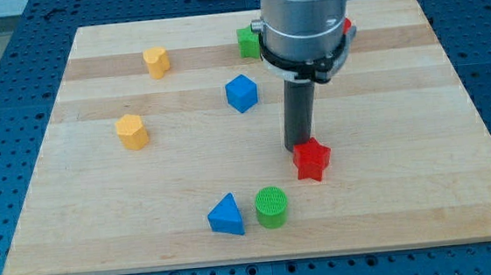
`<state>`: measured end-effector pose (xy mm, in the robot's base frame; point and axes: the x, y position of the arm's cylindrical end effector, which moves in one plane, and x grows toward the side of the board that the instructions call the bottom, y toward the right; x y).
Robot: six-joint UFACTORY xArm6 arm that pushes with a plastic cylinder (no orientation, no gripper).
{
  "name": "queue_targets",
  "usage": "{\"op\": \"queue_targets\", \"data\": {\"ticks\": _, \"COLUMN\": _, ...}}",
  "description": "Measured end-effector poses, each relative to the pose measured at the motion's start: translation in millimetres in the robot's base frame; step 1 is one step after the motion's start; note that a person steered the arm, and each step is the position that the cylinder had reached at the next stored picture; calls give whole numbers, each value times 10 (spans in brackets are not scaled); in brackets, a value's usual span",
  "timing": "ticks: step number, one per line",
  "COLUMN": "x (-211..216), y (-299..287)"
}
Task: Push red star towards the bottom center
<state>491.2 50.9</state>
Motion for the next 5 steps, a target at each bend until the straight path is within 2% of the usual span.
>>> {"op": "queue_targets", "data": {"ticks": 3, "x": -258, "y": 133}}
{"op": "queue_targets", "data": {"ticks": 5, "x": 227, "y": 201}}
